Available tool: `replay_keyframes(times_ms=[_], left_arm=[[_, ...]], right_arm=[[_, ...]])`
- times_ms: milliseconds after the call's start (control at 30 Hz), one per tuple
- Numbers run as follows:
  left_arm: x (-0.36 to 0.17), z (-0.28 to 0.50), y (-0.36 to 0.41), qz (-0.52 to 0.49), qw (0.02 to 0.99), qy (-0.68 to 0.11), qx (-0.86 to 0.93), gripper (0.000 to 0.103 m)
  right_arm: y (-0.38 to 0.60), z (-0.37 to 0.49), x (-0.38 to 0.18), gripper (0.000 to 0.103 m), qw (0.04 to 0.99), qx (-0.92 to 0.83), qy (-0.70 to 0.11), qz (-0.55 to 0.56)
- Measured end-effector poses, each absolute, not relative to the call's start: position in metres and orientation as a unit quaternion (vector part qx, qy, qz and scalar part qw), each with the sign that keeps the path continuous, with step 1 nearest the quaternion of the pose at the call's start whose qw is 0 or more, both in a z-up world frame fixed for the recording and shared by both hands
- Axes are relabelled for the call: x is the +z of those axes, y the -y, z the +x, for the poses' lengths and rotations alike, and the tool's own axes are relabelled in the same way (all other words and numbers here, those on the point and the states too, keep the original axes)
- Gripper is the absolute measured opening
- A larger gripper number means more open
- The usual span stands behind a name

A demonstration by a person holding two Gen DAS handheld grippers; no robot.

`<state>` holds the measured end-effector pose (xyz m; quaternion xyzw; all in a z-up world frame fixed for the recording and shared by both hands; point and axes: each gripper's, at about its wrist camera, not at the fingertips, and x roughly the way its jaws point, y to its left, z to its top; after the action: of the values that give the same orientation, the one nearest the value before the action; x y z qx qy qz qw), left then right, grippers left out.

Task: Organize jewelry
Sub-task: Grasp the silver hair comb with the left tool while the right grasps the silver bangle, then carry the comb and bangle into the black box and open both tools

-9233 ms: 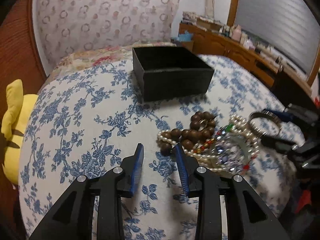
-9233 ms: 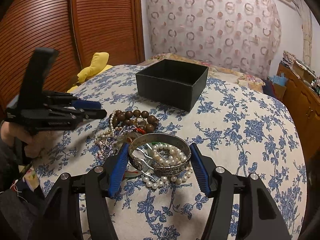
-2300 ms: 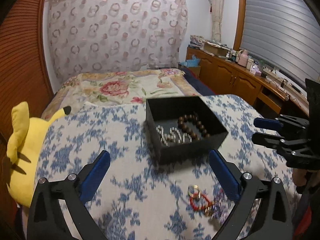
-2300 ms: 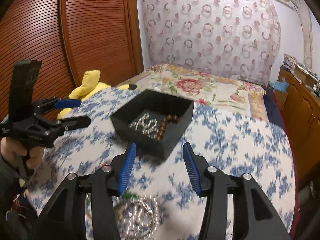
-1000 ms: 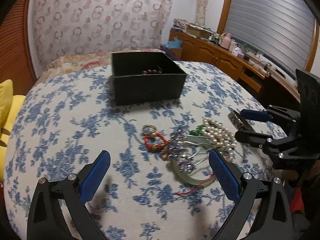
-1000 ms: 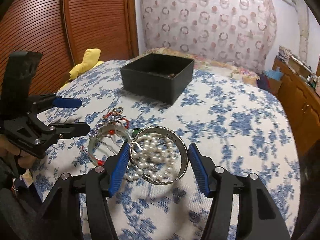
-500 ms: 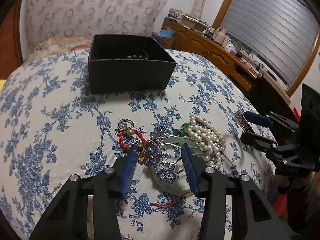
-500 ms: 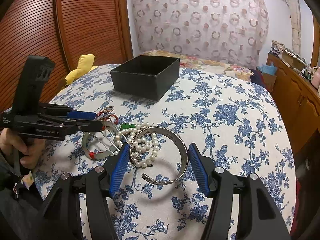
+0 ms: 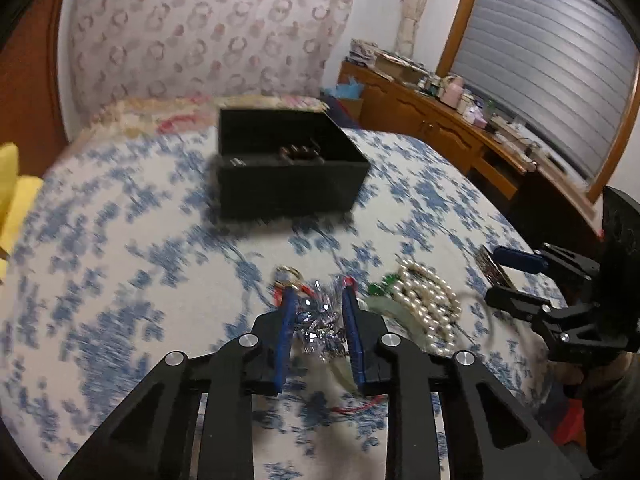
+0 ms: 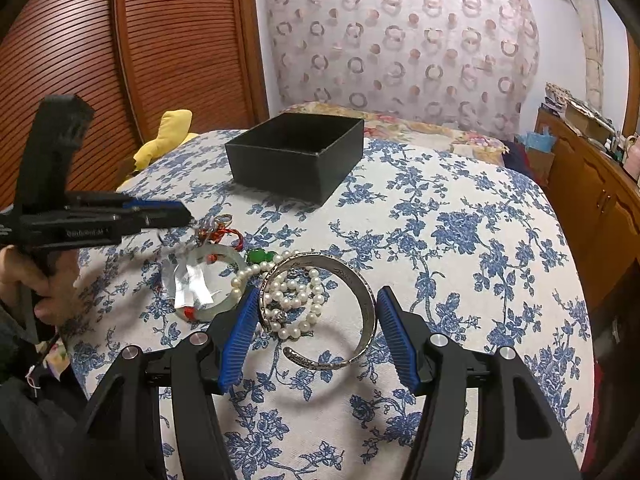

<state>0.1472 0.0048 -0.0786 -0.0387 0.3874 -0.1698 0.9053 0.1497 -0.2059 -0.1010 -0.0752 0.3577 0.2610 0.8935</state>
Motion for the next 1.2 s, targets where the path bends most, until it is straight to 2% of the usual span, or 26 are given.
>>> replay_keyframes(times_ms=[433, 733, 1200], left_arm=[[-0.074, 0.148, -0.018, -0.023, 0.912, -0.38, -0.153, 0.019], [-0.041, 0.153, -0.017, -0.034, 0.92, -0.35, -0.171, 0.019], [-0.013, 0.22, -0.014, -0.036, 0.927, -0.331, -0.17, 0.019]], right_arm=[[0.198, 0.152, -0.097, 0.062, 0.893, 0.267, -0.353, -0.08], [0.189, 0.164, -0.082, 0.062, 0.895, 0.279, -0.338, -0.088], [0.184, 0.215, -0.073, 0.062, 0.891, 0.297, -0.334, -0.085]])
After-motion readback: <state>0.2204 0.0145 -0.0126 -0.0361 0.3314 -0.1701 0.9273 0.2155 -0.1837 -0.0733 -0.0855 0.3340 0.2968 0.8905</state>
